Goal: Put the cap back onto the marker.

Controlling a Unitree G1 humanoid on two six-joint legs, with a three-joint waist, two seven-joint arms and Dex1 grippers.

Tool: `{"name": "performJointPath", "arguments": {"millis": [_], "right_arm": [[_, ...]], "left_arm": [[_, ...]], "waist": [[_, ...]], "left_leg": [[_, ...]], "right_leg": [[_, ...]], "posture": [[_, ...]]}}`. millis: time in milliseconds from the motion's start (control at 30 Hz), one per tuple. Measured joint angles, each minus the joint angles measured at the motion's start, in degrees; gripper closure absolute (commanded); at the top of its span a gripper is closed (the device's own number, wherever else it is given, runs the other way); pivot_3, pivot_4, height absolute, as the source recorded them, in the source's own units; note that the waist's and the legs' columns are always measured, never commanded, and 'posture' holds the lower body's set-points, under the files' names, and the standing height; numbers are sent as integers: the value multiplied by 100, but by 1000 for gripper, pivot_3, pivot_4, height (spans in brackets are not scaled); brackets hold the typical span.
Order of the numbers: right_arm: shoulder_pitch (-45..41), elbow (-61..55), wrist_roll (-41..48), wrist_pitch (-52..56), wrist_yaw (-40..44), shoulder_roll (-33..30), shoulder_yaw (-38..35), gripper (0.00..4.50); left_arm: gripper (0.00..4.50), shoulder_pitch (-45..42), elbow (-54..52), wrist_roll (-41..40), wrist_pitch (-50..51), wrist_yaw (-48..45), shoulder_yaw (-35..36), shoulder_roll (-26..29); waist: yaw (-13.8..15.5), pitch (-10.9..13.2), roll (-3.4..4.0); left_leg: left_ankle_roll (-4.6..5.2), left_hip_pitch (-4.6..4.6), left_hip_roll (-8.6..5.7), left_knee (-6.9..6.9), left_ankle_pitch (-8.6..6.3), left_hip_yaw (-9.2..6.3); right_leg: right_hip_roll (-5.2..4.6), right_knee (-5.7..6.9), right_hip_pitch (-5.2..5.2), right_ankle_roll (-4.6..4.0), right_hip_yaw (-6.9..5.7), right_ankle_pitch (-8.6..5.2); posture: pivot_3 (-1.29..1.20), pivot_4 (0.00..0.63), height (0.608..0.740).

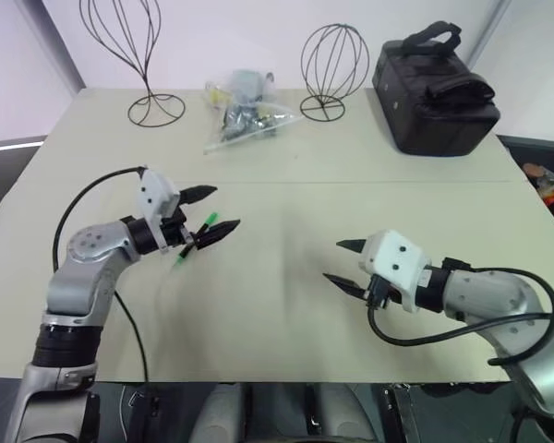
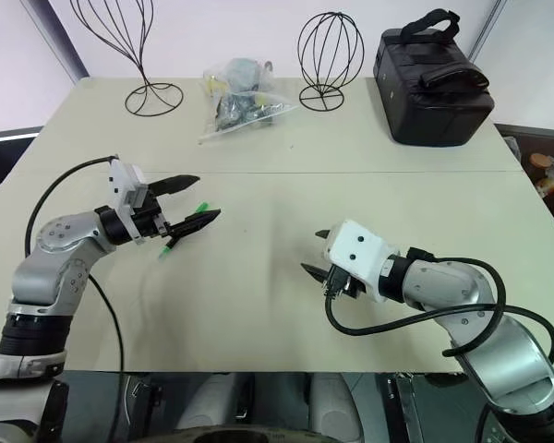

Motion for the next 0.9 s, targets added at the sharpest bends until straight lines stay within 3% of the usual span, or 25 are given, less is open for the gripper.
{"name": "performJointPath", "arguments": {"millis": [333, 900], "right_arm": [[34, 139, 137, -210, 147, -14, -45, 1676], [-102, 467, 169, -547, 297, -123, -20, 1676]], "left_arm": [[38, -224, 16, 80, -84, -1060, -119, 993], [38, -230, 529, 392, -726, -1785, -132, 1441]], "waist": [[9, 4, 1], [8, 10, -2]], "left_leg": [[0, -1, -5, -2, 0, 3], [0, -1, -5, 0, 0, 4]], "right_leg": [[-5, -4, 0, 0, 0, 0], [-5, -1, 0, 0, 0, 0]], "posture": [[0, 150, 740], [0, 150, 740]]}}
